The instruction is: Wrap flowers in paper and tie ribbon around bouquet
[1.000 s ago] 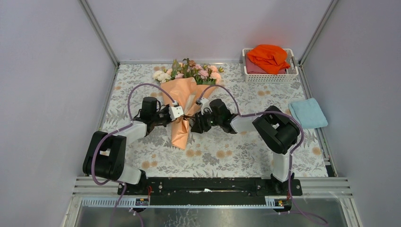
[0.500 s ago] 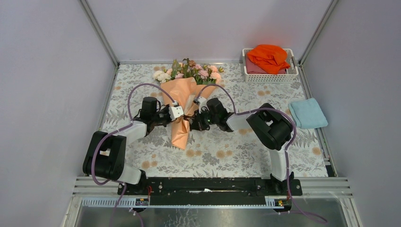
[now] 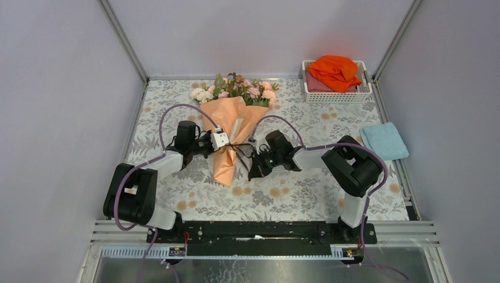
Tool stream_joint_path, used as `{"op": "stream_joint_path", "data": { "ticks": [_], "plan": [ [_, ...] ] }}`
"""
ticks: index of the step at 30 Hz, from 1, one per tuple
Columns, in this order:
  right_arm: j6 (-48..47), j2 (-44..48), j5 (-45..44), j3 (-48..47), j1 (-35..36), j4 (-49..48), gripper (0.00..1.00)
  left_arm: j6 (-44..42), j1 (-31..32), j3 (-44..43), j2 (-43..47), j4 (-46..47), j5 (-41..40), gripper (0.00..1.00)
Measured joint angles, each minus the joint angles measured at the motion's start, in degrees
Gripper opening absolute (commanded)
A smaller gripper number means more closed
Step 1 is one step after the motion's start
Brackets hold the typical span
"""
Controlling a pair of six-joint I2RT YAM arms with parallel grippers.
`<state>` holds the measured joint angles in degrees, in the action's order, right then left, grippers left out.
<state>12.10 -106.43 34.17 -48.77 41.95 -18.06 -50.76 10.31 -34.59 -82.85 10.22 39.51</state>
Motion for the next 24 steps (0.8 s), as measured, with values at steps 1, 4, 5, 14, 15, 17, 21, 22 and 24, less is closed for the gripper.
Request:
{"op": "stream_joint_path", "data": {
  "ticks": [1,4,5,14,15,17,21,22,24],
  "plan": [
    [-0.13,0.09,0.46,0.04,0.00,0.46,0.00,-0.02,0.00,0.00,0.00,0.00,0.02,0.00],
    [-0.98,0.33,2.14,0.00,0.00,2.54,0.03,-0.20,0.00,0.00,0.00,0.00,0.02,0.00],
    [-1.62,0.50,2.84,-0.09,0.00,3.63,0.03,-0.24,0.00,0.00,0.00,0.00,0.02,0.00],
    [-8.76,1.86,6.82,-3.74,0.00,17.51,0.60,-0.48,0.00,0.00,0.00,0.00,0.04,0.00],
    [-11.19,2.60,6.40,-4.66,-0.02,19.69,0.66,-0.48,0.00,0.00,0.00,0.00,0.04,0.00],
    [-14.64,4.79,4.00,-5.01,-0.79,21.35,0.79,-0.52,0.00,0.00,0.00,0.00,0.07,0.00],
    [-21.64,9.38,-1.75,-5.01,-5.33,17.62,0.82,-0.70,0.00,0.00,0.00,0.00,0.07,0.00],
    [-24.11,9.55,-2.95,-5.51,-6.36,16.37,0.82,-0.70,0.00,0.00,0.00,0.00,0.09,0.00],
    [-29.66,8.22,-4.76,-7.76,-7.43,14.86,0.82,-0.70,0.00,0.00,0.00,0.00,0.11,0.00]
  ]
}}
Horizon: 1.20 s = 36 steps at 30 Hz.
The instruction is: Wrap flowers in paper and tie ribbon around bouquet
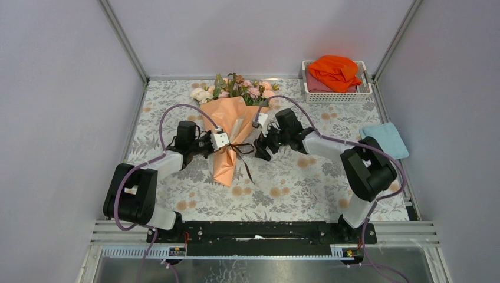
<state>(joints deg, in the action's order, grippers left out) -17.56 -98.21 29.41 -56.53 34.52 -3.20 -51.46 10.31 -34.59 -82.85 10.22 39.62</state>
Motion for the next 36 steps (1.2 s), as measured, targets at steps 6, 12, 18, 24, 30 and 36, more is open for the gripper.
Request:
{"op": "stream_joint_path", "data": {
  "ticks": [6,12,18,24,30,36],
  "plan": [
    [-14.38,-10.27,1.38,-8.83,0.31,-0.79,0.93,0.00,0.00,0.00,0.00,0.00,0.00,0.00],
    [-19.23,-18.14,2.34,-13.49,0.68,-0.28,0.84,0.46,0.00,0.00,0.00,0.11,0.04,0.00],
    [-22.38,-21.00,1.99,-18.12,1.60,0.87,0.70,3.58,0.00,-0.11,0.00,0.46,0.07,0.00],
    [-26.34,-21.00,3.37,-18.73,3.74,4.33,0.14,9.46,0.04,-0.44,-0.13,2.62,-0.13,0.00],
    [-24.85,-20.50,4.68,-18.05,5.22,5.68,0.00,22.08,0.15,-1.53,-1.44,9.64,-3.41,0.00],
    [-17.59,-18.01,5.18,-13.97,6.34,4.52,0.00,31.56,0.92,-2.25,-4.44,13.62,-8.44,0.00]
  ]
}}
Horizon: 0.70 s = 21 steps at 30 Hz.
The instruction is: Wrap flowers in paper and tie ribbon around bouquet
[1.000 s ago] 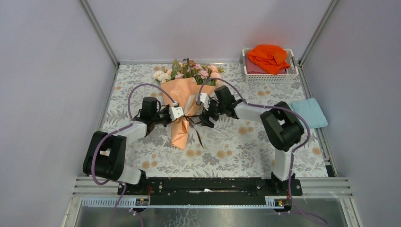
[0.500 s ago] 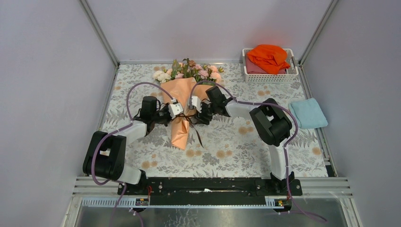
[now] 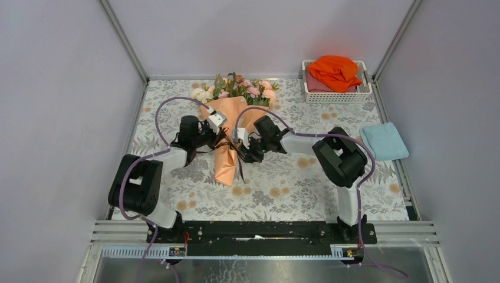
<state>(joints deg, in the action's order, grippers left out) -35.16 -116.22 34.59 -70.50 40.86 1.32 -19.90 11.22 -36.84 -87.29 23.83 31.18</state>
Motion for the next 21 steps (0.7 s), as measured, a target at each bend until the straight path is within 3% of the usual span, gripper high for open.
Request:
{"op": "stream_joint_path", "data": {
  "ticks": [11,21],
  "plan": [
    [14.99,3.82,0.74,9.60,1.79,-10.32,0.00,-2.91,0.42,-0.11,-4.09,1.05,-2.29,0.00],
    [18.75,5.18,1.09,13.60,1.79,-15.28,0.00,-6.21,0.24,-0.13,-5.49,1.95,-2.19,0.00]
  ]
}}
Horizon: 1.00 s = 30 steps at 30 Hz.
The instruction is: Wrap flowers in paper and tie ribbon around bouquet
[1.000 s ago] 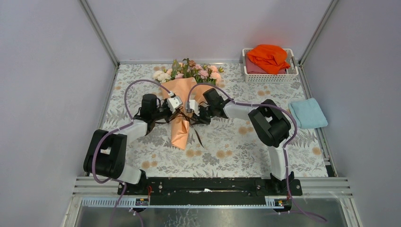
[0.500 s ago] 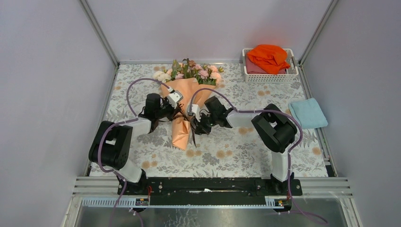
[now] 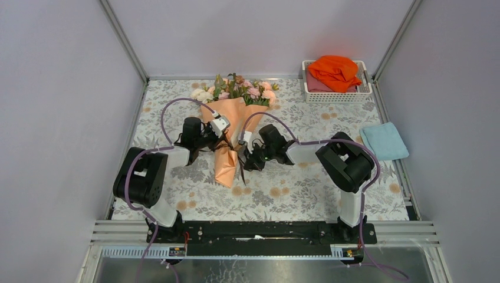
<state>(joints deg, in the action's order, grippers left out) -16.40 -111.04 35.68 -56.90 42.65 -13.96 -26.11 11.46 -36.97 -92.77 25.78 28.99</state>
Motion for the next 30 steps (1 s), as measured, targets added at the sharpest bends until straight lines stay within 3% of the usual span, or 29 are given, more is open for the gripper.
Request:
{"op": "stream_joint_path", "data": {
  "ticks": [3,7,8,9,10,11,15,16,18,23,30],
  "plan": [
    [0.20,0.37,-0.02,0.55,0.00,-0.24,0.00,-0.42,0.00,0.00,0.00,0.02,0.24,0.00],
    [0.61,0.72,-0.26,0.50,0.00,0.55,0.25,-1.84,-0.15,0.11,0.31,-0.15,1.55,0.00],
    [1.01,1.20,0.04,0.48,0.00,1.55,0.32,-2.89,-0.44,0.20,0.76,-0.33,1.68,0.05],
    [1.33,1.88,0.04,0.50,0.11,3.17,0.37,-3.78,-0.81,0.28,1.42,-0.61,2.08,0.30],
    [1.57,2.58,0.00,0.52,0.28,4.83,0.42,-4.85,-1.16,0.66,2.58,-1.07,2.25,0.48],
    [1.84,3.06,-0.09,0.52,0.42,6.05,0.47,-6.16,-1.51,1.27,4.24,-1.57,2.47,0.57],
    [1.68,5.42,-0.85,0.48,0.63,11.87,0.61,-9.03,-1.92,2.03,10.56,-5.97,2.51,0.77],
    [1.62,6.05,-1.40,0.48,0.55,13.44,0.70,-9.64,-1.92,2.05,12.02,-7.52,2.51,0.85],
    [1.53,7.61,-2.32,0.48,0.02,16.26,0.96,-10.16,-2.12,2.08,15.50,-11.54,2.45,0.90],
    [5.11,17.51,-3.96,2.36,-6.93,18.62,1.00,-4.92,-3.82,1.95,23.85,-19.65,-0.20,0.95],
    [20.65,39.76,-17.99,10.80,-26.25,14.80,1.00,19.12,-15.74,-2.16,32.24,-32.39,-13.40,0.96]
  ]
}}
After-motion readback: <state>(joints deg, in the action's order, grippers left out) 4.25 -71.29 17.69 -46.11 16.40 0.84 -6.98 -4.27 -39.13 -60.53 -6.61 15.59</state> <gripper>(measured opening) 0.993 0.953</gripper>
